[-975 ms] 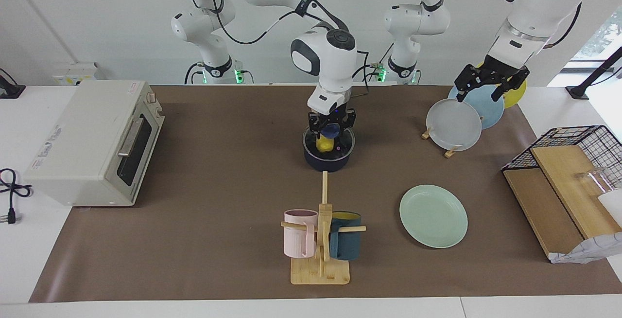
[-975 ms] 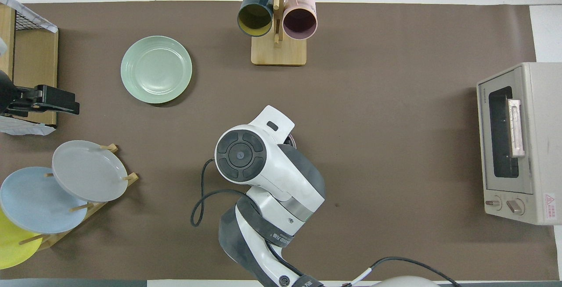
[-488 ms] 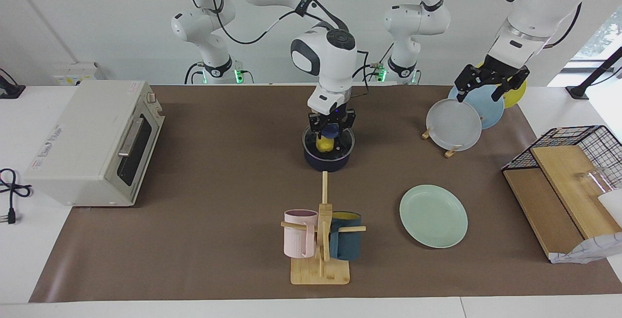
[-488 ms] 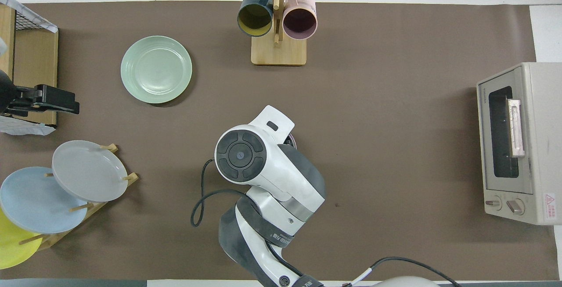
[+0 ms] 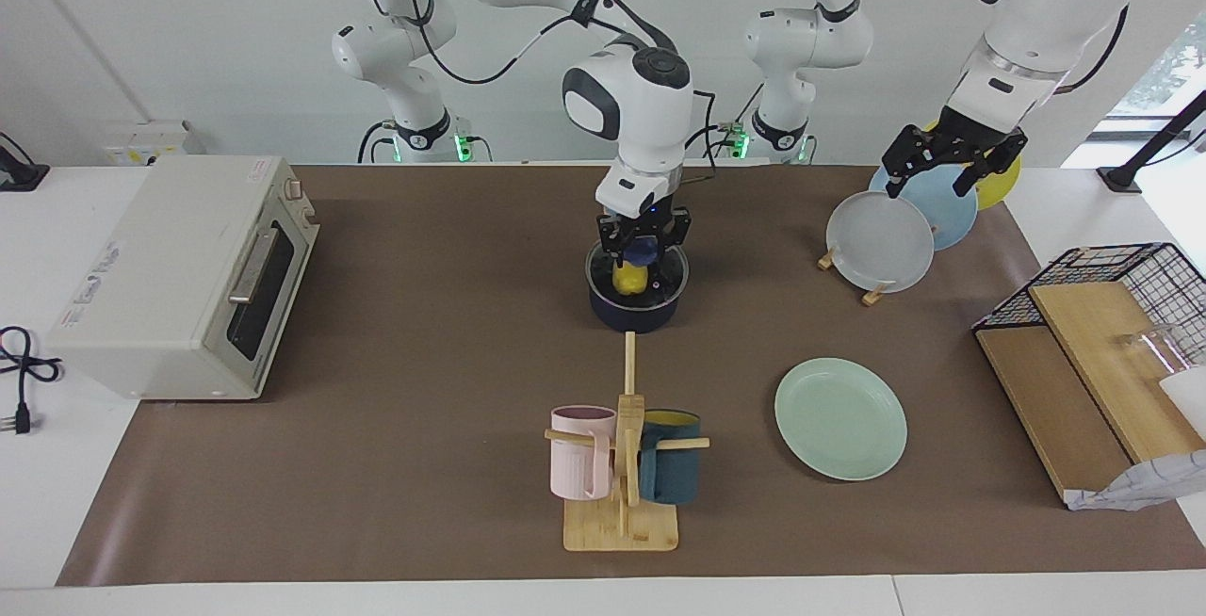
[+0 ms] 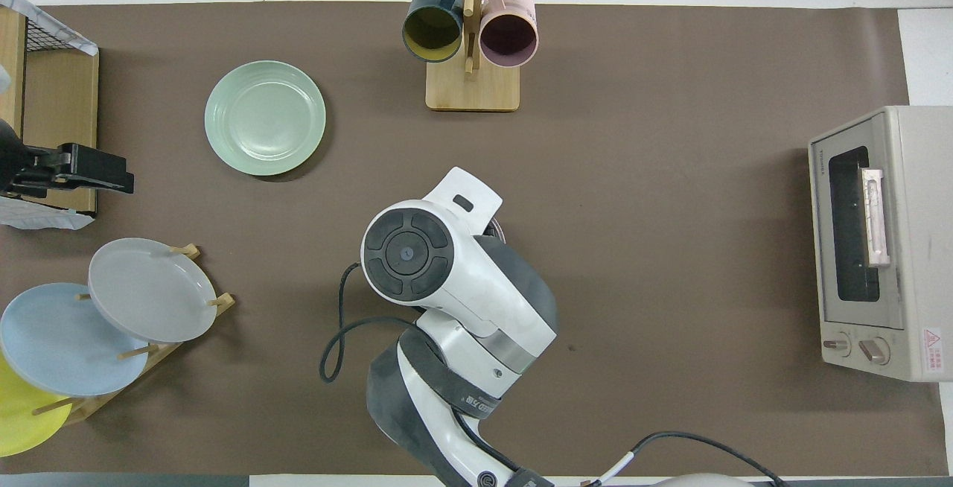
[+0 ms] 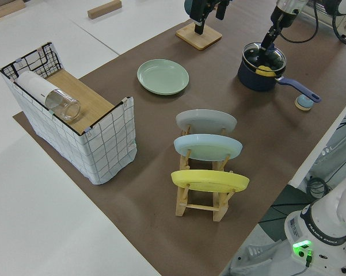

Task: Transfer potato from pot to plate
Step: 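Lift the glass lid off the saucepan with the right gripper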

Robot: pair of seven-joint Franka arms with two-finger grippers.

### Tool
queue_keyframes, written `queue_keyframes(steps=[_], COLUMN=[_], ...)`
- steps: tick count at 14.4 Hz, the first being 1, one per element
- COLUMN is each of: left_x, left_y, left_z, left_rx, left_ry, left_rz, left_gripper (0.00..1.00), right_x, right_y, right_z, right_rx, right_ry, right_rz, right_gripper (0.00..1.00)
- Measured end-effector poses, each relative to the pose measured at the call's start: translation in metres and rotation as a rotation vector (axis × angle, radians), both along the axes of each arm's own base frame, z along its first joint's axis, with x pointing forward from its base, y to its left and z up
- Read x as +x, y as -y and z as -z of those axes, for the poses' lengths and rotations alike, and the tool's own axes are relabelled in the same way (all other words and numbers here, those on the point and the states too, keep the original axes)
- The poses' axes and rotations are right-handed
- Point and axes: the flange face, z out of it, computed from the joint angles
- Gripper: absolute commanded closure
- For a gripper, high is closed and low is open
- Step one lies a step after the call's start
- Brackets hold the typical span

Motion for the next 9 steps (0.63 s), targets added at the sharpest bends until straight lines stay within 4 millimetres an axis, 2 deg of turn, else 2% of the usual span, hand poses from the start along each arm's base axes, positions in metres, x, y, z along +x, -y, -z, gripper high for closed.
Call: queue_keyframes(steps=[2, 4, 6, 9], left_x=[0.000, 0.000, 0.001, 0.001], left_y=[-0.001, -0.001, 0.000, 0.008], left_z=[0.000, 0.000, -0.001, -0.002], left_rx=[0.000, 0.000, -0.001, -0.003], left_ry=[0.000, 0.002, 0.012, 0.021], left_rz=[-0.001, -0.001, 0.000, 0.008], left_gripper=[0.00, 0.00, 0.00, 0.00], right_x=[0.019, 0.049, 0.081, 0.125], right_y=[0.020, 0.060, 0.112, 0.210], right_z=[-0.027, -0.040, -0.039, -0.021], right_rx=[-0.002, -0.008, -0.023, -0.019], right_ry=[0.007, 0.013, 0.007, -0.023], right_rz=[-0.010, -0.040, -0.073, -0.123], right_gripper=[0.71, 0.71, 0.71, 0.71])
